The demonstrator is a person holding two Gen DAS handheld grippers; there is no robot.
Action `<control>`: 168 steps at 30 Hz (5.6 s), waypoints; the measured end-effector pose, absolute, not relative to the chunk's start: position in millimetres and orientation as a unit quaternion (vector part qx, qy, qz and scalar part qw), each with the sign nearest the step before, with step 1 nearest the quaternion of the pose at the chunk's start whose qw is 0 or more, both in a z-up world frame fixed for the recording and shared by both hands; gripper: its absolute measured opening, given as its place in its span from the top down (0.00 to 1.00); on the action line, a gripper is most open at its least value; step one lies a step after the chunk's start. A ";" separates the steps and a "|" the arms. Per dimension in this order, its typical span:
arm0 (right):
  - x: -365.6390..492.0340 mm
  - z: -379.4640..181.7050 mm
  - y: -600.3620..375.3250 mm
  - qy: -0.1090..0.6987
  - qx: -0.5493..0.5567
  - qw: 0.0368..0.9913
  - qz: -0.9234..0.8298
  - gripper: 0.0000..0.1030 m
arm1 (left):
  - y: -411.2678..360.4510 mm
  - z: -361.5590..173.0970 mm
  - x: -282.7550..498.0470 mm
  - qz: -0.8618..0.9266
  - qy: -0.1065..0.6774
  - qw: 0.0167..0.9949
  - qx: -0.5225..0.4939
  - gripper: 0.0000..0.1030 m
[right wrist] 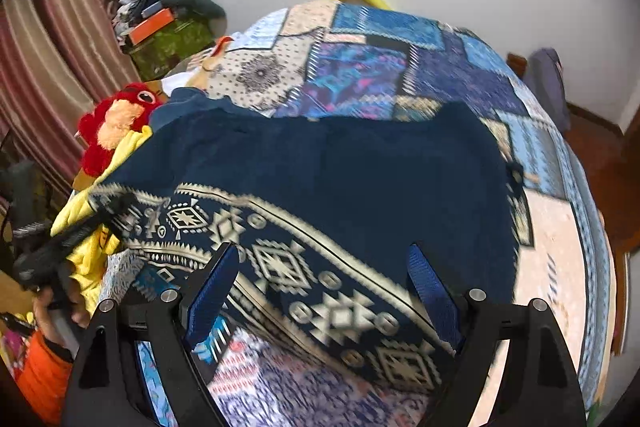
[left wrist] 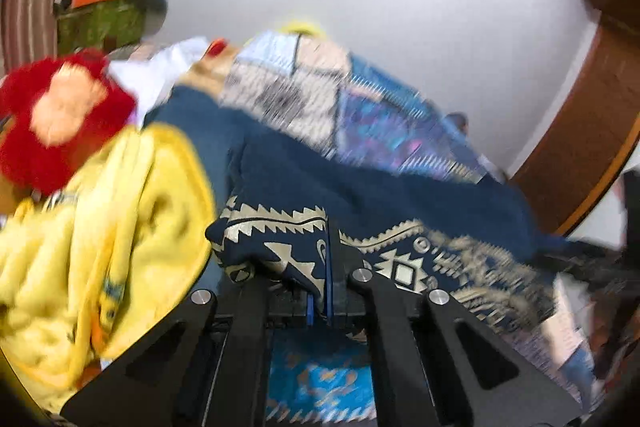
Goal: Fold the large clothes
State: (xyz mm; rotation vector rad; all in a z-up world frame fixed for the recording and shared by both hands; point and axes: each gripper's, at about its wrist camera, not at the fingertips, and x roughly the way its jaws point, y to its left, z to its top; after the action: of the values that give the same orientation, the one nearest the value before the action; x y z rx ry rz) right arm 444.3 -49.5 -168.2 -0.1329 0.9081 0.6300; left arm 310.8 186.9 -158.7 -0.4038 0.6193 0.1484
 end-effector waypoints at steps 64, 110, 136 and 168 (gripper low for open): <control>490.0 -186.4 -144.6 0.484 0.054 0.835 0.257 0.17 | 75.8 -154.5 412.0 -0.054 0.448 0.891 -0.056 0.31; 559.9 -211.9 -141.2 0.524 0.168 0.763 0.339 0.66 | 92.5 -152.5 471.5 -0.196 0.445 0.847 -0.215 0.53; 549.7 -204.9 122.7 0.558 0.127 0.717 0.398 0.66 | 322.9 -179.7 430.8 -0.052 0.461 0.846 -0.264 0.53; 389.4 -145.8 34.7 0.412 -0.031 0.826 0.383 0.22 | 205.0 -106.4 247.6 0.061 0.354 0.932 -0.052 0.23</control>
State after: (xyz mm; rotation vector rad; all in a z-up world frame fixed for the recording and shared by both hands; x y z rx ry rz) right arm 389.4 34.7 -145.8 -0.0665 0.8753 0.8145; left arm 247.6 205.0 -106.4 -0.1061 0.7247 0.1245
